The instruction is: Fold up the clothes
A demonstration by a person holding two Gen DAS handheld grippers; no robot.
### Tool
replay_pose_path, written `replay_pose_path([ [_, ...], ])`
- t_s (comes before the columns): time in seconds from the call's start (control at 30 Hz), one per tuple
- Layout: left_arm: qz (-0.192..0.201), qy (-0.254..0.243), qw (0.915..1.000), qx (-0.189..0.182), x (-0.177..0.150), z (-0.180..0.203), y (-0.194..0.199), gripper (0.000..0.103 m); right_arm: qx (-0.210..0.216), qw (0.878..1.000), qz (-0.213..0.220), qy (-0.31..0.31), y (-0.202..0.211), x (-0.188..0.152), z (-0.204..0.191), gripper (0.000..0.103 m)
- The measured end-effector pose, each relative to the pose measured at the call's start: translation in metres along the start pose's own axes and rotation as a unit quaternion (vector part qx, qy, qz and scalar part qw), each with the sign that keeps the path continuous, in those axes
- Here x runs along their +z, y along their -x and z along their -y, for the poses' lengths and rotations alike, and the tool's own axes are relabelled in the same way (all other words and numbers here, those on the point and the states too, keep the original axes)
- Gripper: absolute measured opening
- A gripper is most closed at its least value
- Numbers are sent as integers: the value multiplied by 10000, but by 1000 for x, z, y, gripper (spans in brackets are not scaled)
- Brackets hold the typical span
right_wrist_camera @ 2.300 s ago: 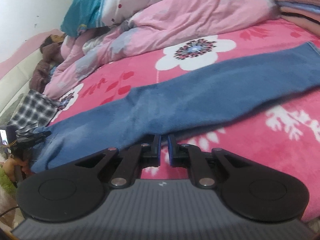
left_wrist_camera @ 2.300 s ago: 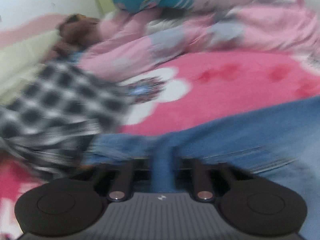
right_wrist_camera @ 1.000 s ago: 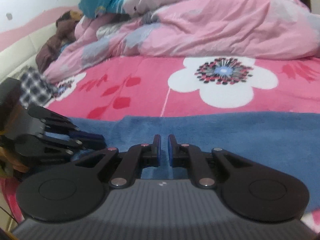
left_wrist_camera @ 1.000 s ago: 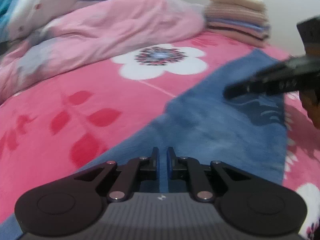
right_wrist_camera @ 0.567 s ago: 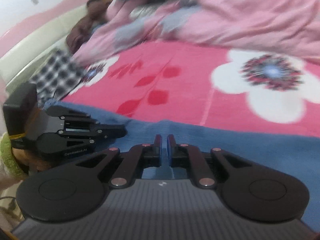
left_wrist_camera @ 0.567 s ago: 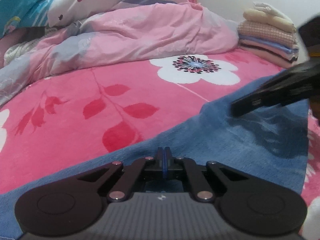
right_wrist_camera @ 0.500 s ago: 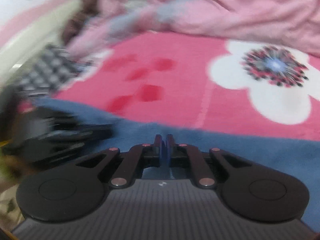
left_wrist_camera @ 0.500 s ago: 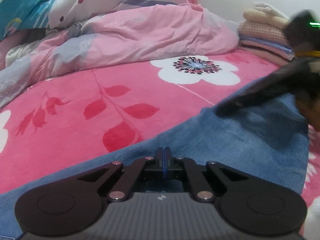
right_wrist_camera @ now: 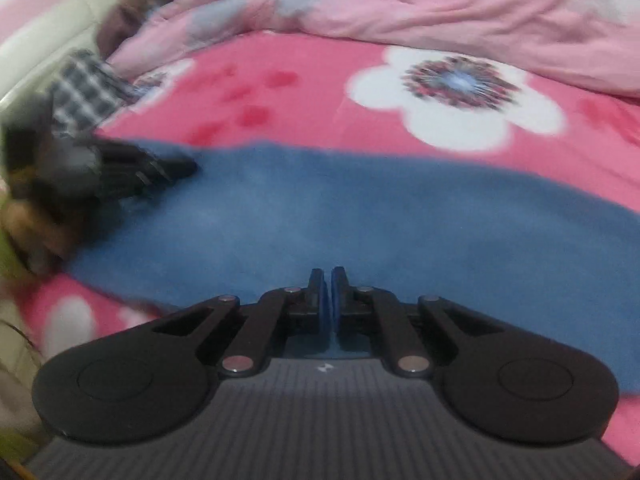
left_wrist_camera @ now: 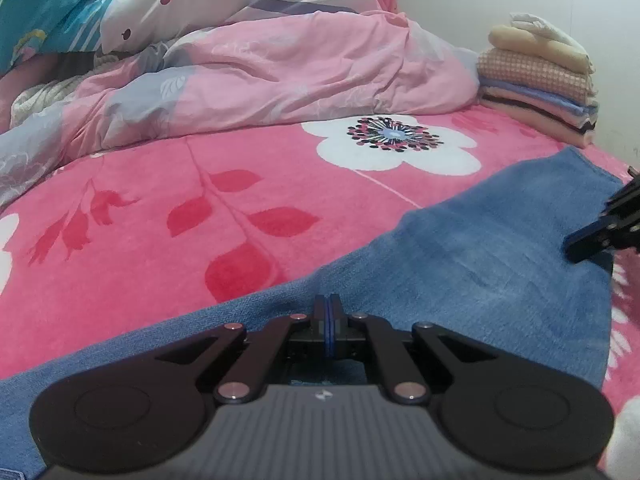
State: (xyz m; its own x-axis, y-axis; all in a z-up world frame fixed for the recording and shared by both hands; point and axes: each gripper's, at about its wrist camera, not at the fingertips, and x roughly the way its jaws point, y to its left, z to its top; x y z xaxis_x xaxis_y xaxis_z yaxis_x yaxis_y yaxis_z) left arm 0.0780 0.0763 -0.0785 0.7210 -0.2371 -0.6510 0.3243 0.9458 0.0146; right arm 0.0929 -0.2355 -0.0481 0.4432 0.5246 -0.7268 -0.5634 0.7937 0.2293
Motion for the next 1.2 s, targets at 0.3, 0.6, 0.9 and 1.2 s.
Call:
replay_pose_path([
  [0.3,-10,-63,10000,39,0,2,-1,3,466,9982,144,339,-3,-8,-22,6],
  [0.6,1,73,9999,-76,-1,-3,-1,3,484,9956,723,-354,45,-49,16,9],
  [0.9,40,151,9998,-131,-3,-6,-1,3,111,9877,1468,-530,34,-61,47,9],
  [1.2,58,214,9996,-174,-4,-8,-1,3,-1775,9317,2197,-2283,100,-98,190,7],
])
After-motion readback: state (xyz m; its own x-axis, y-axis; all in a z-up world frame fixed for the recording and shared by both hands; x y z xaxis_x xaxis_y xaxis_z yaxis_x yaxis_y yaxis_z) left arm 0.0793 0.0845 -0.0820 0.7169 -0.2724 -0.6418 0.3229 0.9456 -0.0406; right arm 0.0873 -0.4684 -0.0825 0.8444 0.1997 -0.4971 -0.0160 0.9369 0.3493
